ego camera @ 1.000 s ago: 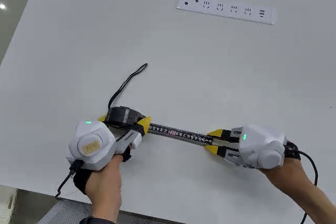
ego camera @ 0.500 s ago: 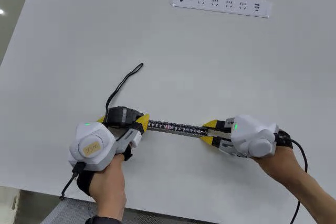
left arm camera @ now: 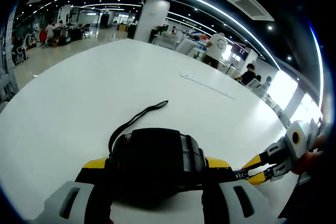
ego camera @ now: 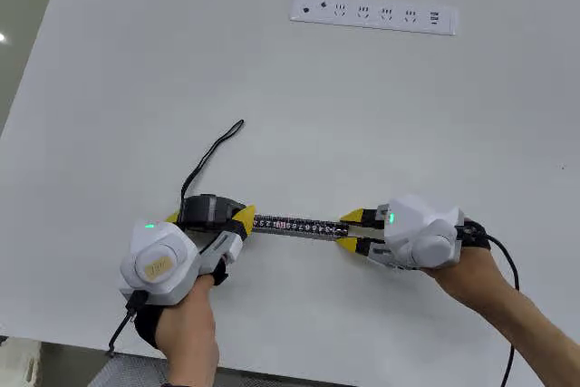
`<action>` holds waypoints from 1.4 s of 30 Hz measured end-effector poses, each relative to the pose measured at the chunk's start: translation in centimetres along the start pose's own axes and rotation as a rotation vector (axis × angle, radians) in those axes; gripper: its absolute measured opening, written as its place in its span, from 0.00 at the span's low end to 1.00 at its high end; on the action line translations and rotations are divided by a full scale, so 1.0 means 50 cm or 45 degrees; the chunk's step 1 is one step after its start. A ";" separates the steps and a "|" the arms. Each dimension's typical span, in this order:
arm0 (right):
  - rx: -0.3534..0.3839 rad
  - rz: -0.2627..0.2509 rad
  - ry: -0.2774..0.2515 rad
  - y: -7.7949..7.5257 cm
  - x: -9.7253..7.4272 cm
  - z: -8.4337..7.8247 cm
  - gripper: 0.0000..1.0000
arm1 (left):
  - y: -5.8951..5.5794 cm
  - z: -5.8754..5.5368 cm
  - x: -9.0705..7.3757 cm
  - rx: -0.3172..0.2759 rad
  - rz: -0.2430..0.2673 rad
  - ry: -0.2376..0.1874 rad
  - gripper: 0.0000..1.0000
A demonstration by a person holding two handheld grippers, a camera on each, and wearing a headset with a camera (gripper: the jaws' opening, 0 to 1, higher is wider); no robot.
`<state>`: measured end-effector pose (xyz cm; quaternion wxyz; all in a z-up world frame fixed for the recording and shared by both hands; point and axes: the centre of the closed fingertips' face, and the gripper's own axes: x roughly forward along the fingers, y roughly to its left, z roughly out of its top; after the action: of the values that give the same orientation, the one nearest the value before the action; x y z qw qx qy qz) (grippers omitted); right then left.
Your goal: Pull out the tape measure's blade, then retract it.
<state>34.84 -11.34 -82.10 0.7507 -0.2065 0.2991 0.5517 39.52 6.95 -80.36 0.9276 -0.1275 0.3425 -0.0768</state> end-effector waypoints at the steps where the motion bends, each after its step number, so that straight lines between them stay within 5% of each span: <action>1: -0.002 -0.004 -0.003 0.001 0.000 0.002 0.14 | -0.002 0.000 0.000 0.018 0.001 -0.004 0.67; 4: 0.004 -0.016 0.001 0.002 0.001 0.003 0.14 | -0.002 -0.003 -0.002 0.030 -0.030 -0.017 0.68; 7: 0.007 -0.021 0.001 0.001 0.003 0.002 0.14 | -0.004 -0.008 -0.001 0.128 -0.063 0.007 0.67; 31: 0.010 -0.039 0.027 0.002 0.005 0.000 0.14 | -0.003 -0.007 -0.002 0.161 -0.073 -0.026 0.65; 42: 0.008 -0.039 0.030 0.002 0.005 0.001 0.14 | -0.001 -0.009 0.001 0.181 -0.038 0.006 0.67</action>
<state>34.81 -11.10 -82.24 0.7562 -0.2152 0.3062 0.5368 39.26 6.79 -80.71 0.9323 -0.0660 0.3365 -0.1152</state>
